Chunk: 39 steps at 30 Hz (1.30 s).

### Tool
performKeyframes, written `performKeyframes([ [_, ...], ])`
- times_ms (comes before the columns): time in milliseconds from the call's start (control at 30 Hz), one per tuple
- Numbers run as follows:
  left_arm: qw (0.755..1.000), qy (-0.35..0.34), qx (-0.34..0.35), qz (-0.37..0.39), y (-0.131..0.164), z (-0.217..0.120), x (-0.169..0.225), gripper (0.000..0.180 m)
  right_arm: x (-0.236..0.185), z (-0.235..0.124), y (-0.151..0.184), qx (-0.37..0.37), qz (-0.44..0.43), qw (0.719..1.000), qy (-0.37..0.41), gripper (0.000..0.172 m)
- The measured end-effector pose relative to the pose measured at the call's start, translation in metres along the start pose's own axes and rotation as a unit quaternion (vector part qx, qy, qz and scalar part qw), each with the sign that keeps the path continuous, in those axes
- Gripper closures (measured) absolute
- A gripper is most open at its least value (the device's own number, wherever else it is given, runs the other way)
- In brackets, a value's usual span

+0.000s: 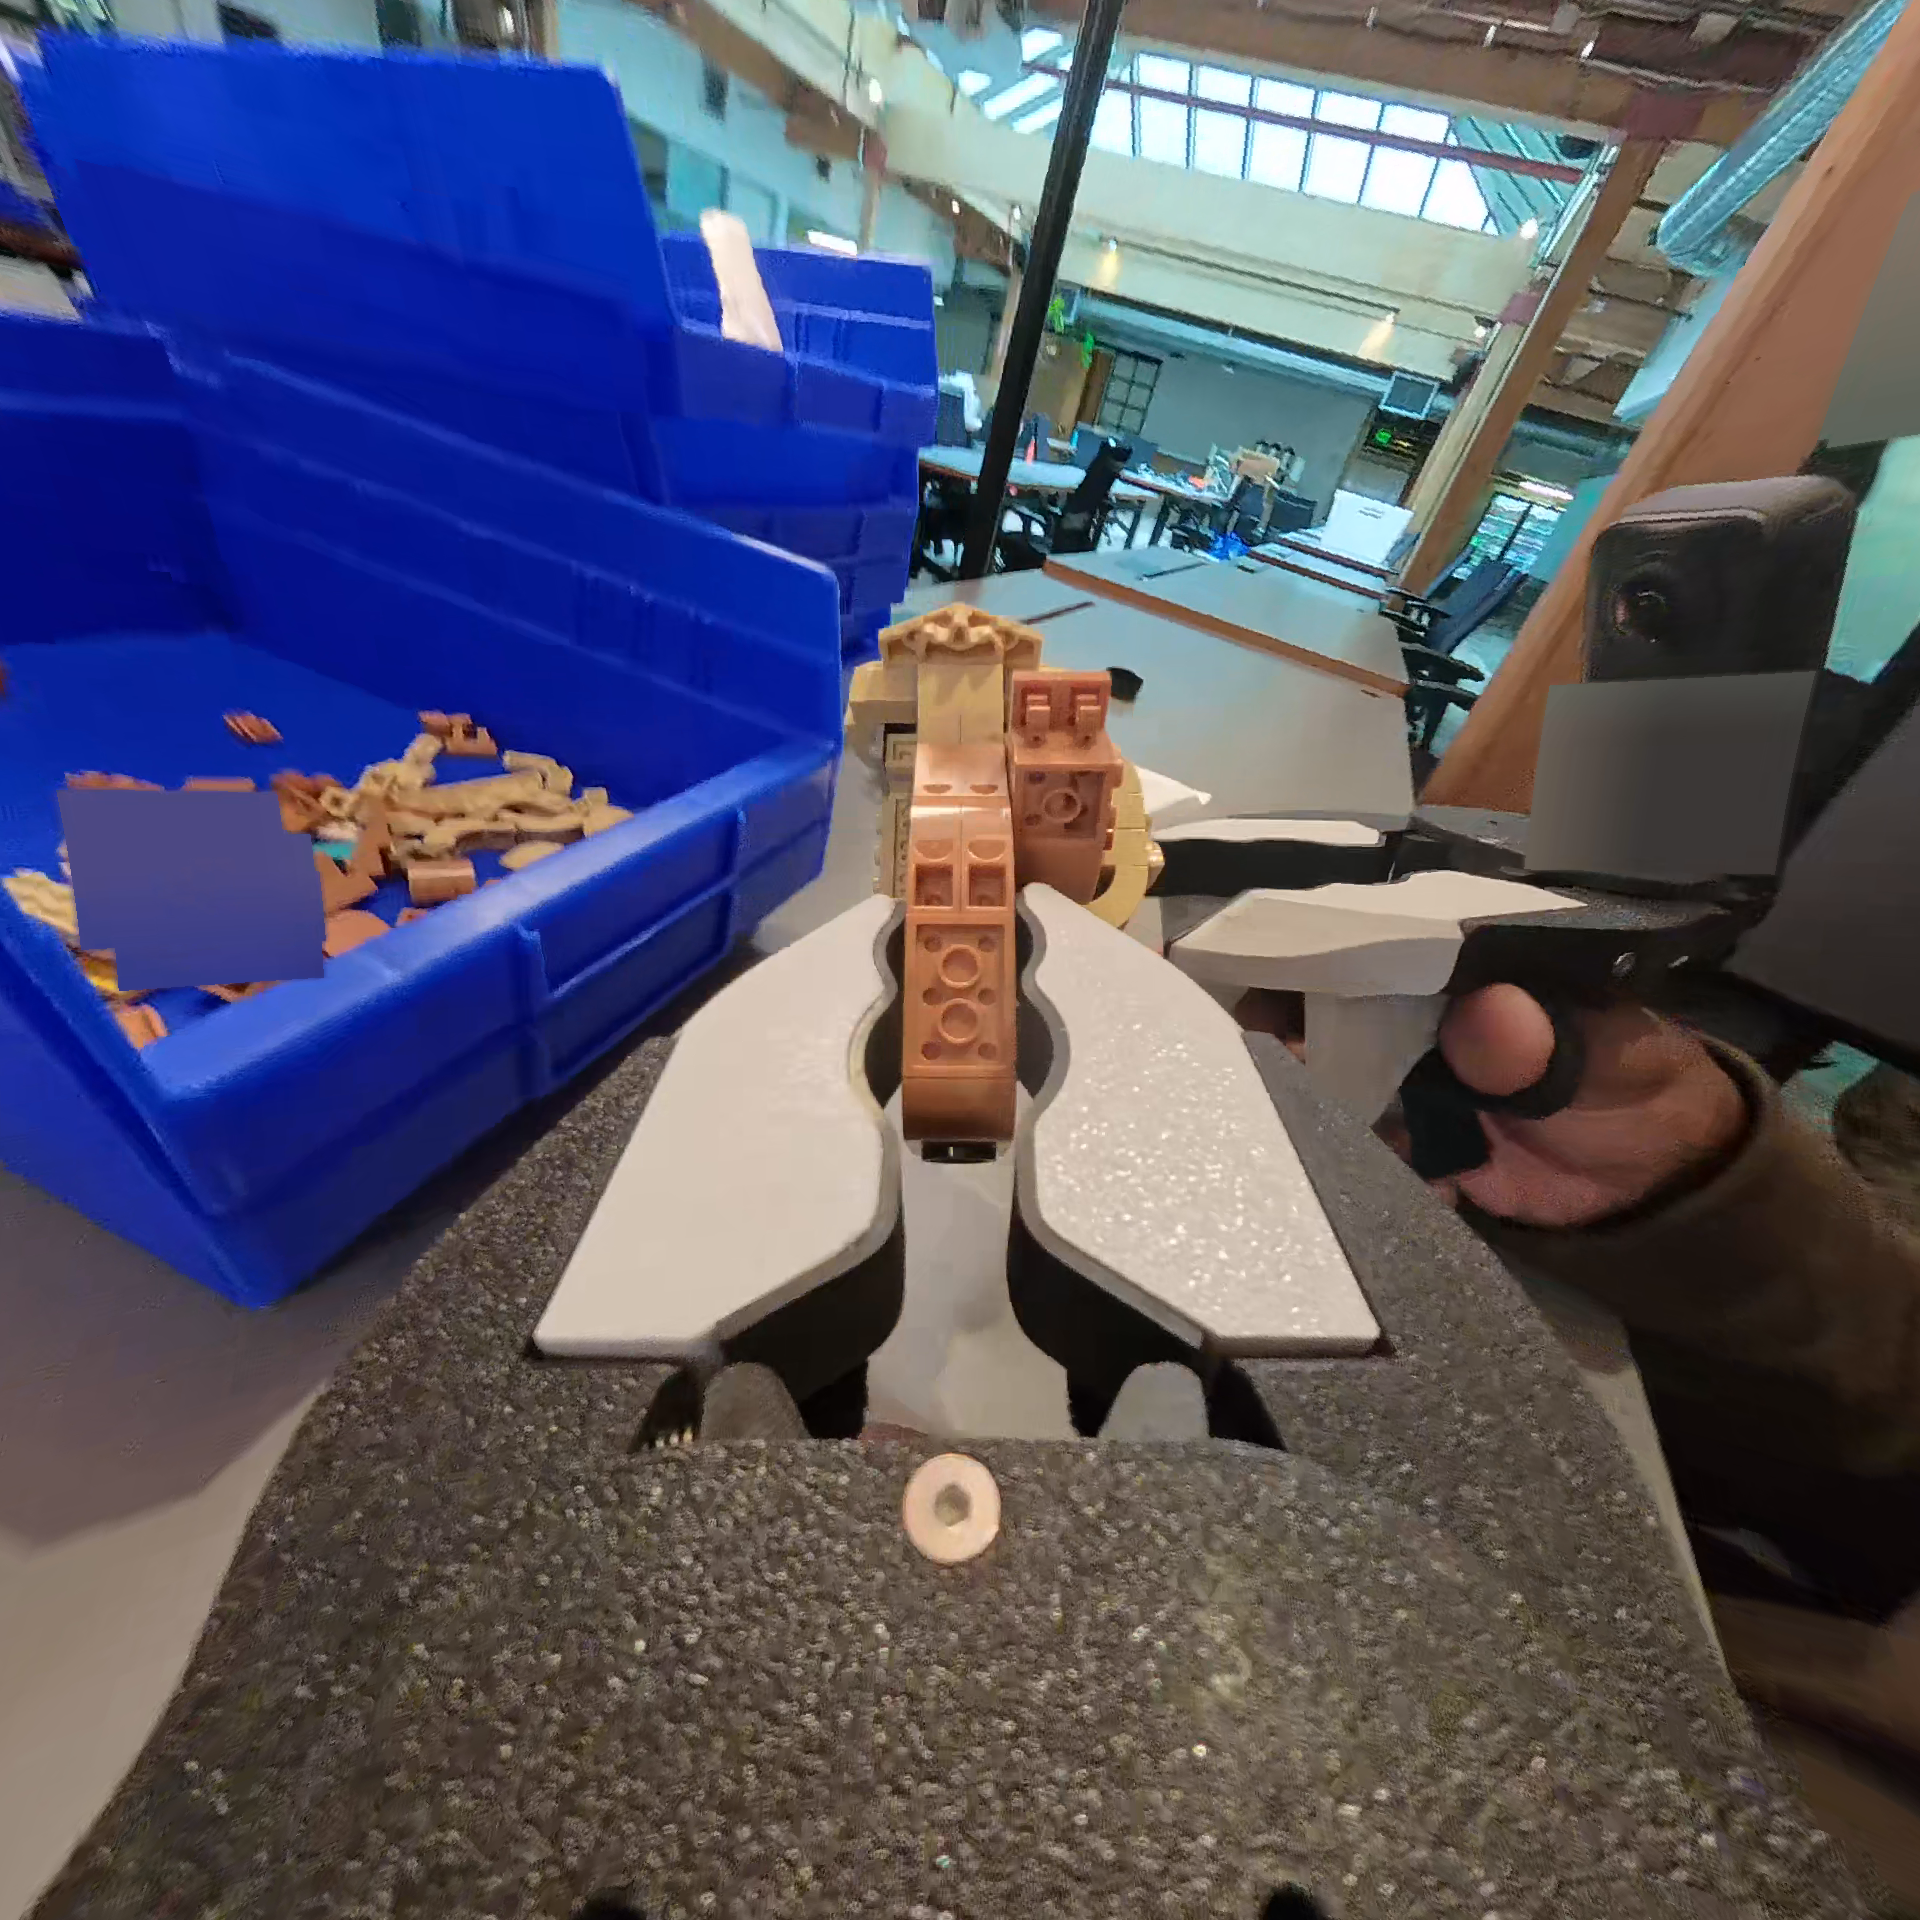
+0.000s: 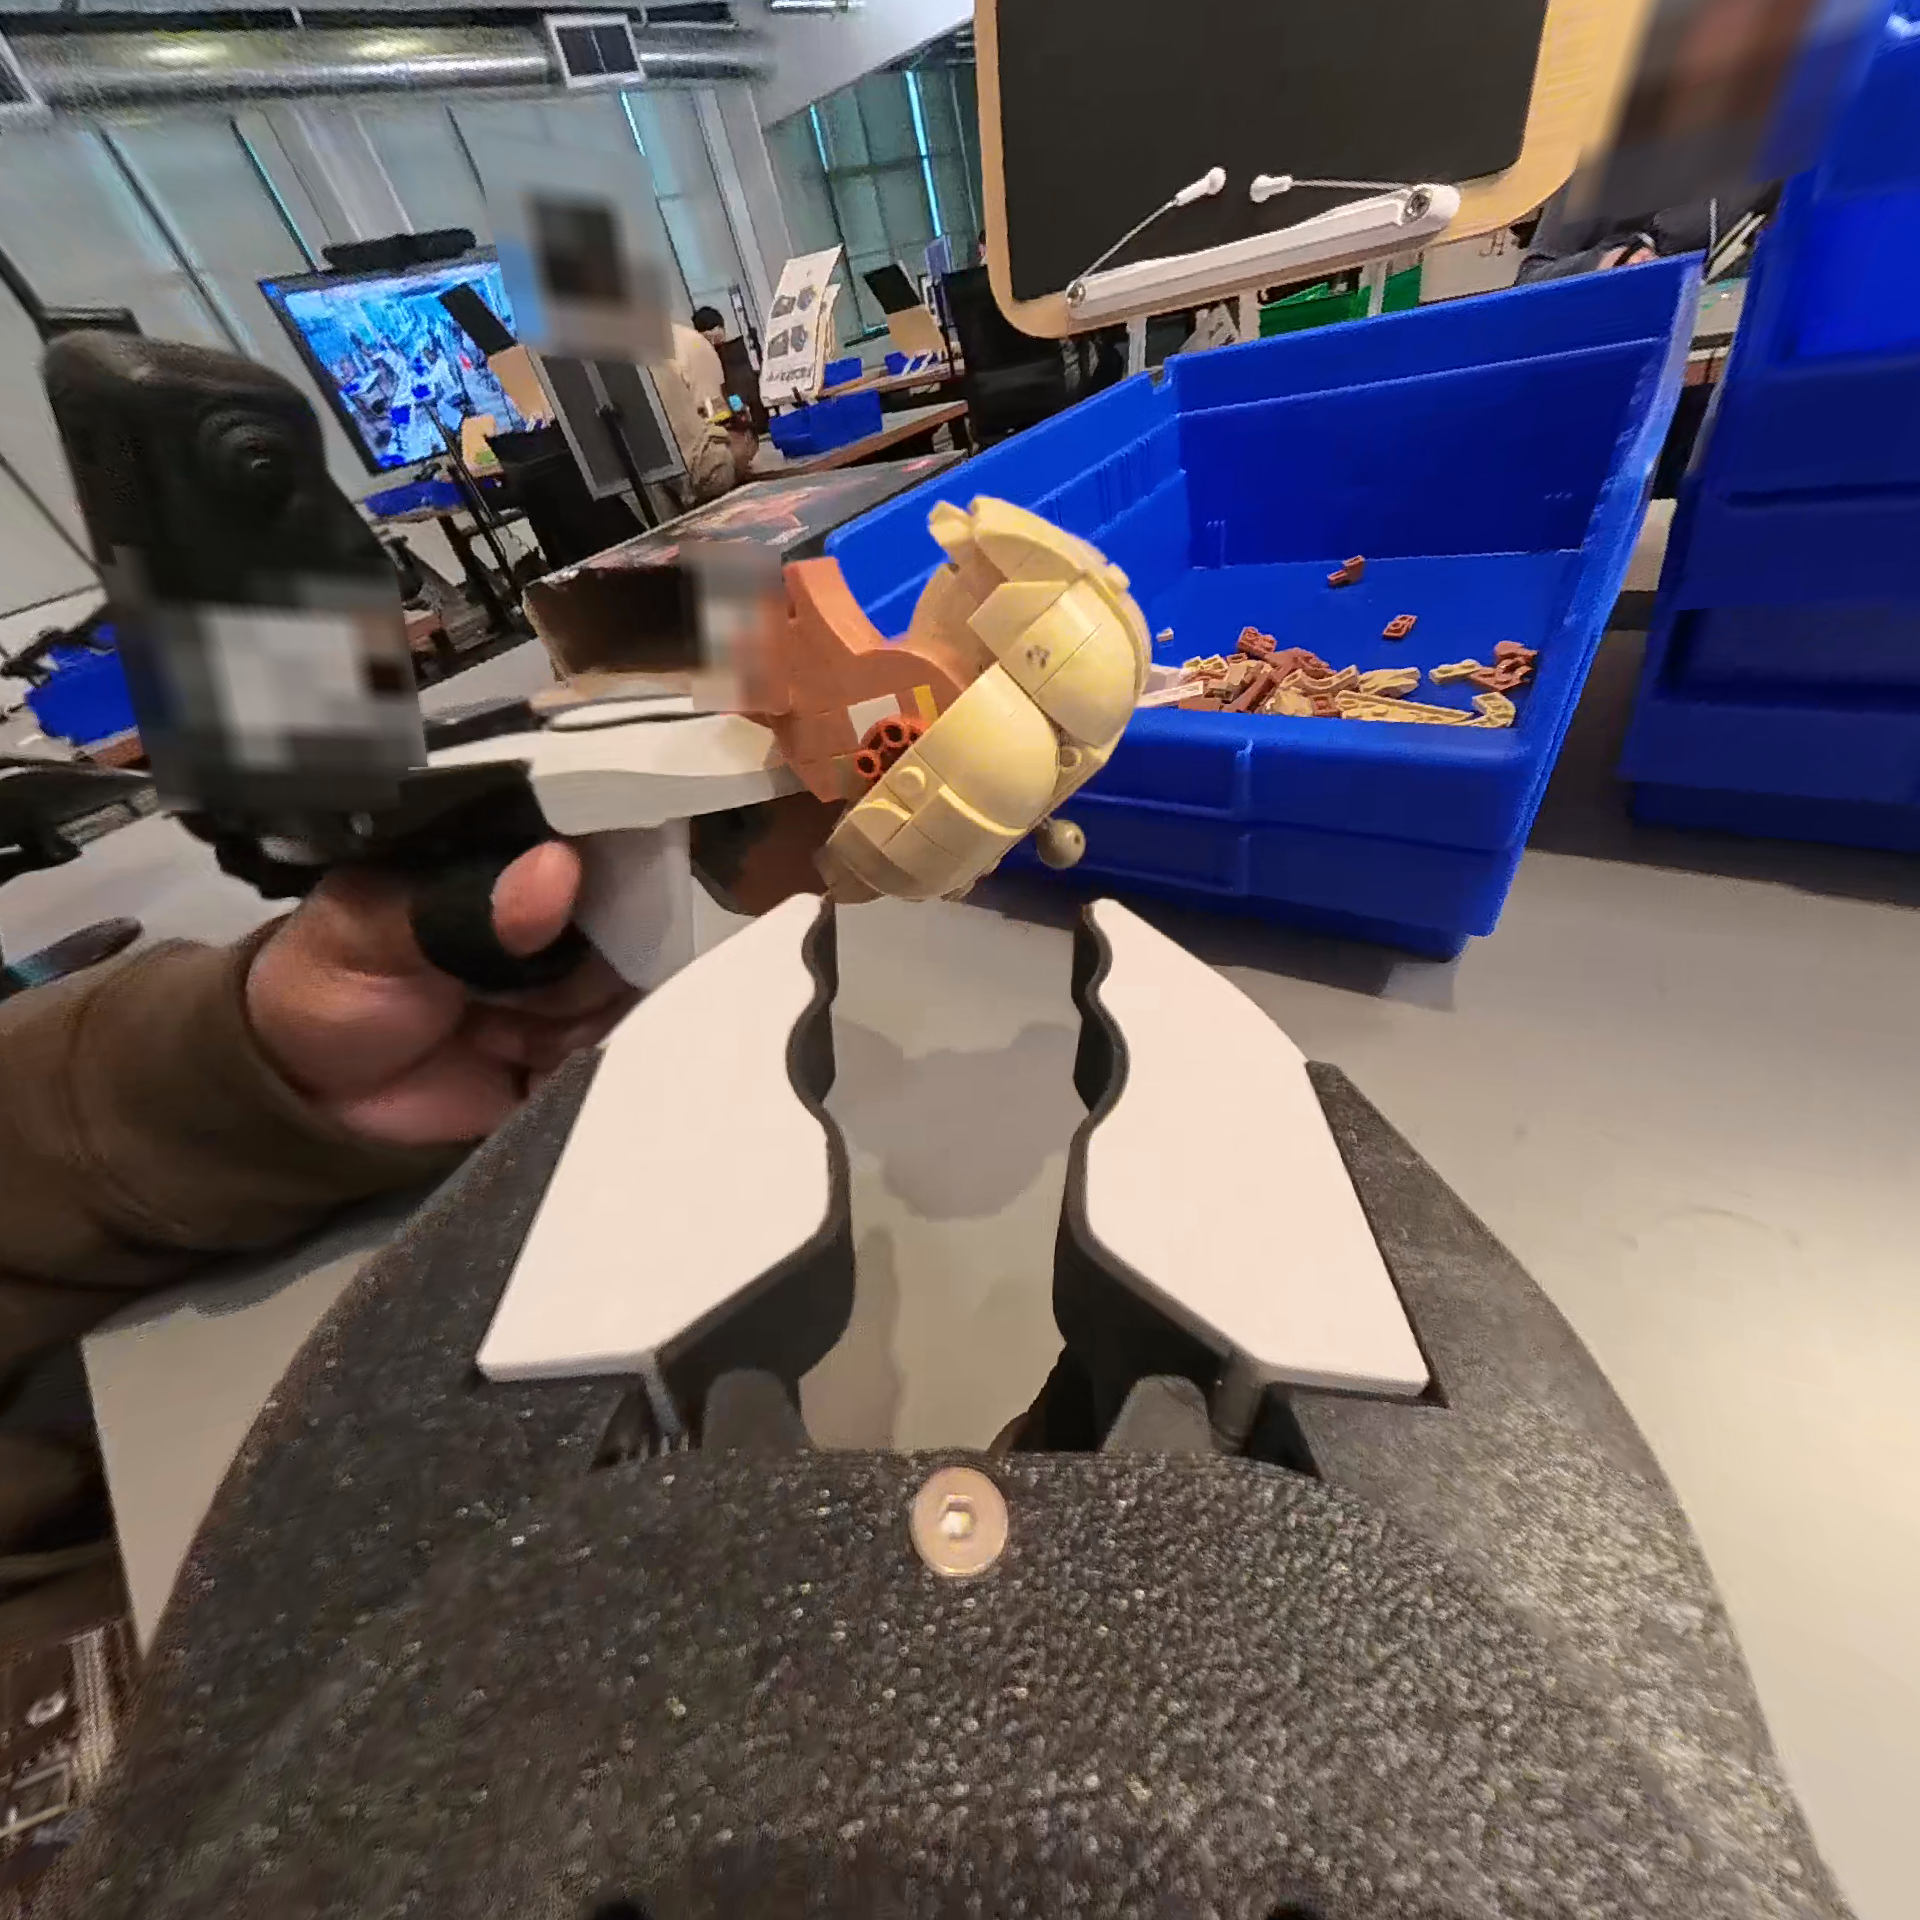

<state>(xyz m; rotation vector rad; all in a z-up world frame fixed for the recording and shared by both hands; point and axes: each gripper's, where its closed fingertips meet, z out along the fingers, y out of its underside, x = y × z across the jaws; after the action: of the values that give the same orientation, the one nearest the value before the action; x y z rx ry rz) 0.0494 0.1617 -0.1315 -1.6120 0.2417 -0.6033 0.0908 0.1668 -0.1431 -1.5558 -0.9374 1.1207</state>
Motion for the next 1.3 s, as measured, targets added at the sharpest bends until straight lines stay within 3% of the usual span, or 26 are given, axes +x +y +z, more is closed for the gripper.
performKeyframes([
  [200,0.996,-0.032,0.013,0.083,0.001,0.004,0.012,0.163,-0.006,0.005,-0.005,0.022,0.022,0.999,0.009,0.126],
  [267,0.993,-0.037,0.021,0.106,-0.001,0.003,0.015,0.163,-0.004,0.005,-0.006,0.025,0.027,0.999,0.013,0.134],
  [600,0.992,-0.019,0.008,0.128,0.001,0.003,0.021,0.163,-0.006,-0.001,-0.010,0.031,-0.002,1.000,-0.001,0.139],
  [1000,0.998,0.040,-0.040,0.022,0.015,0.005,0.017,0.163,-0.008,-0.009,-0.004,0.001,-0.014,0.998,-0.057,0.142],
  [1300,0.992,-0.016,-0.118,0.032,0.038,0.007,-0.001,0.163,0.004,-0.007,0.004,-0.024,-0.025,0.999,-0.019,0.142],
])
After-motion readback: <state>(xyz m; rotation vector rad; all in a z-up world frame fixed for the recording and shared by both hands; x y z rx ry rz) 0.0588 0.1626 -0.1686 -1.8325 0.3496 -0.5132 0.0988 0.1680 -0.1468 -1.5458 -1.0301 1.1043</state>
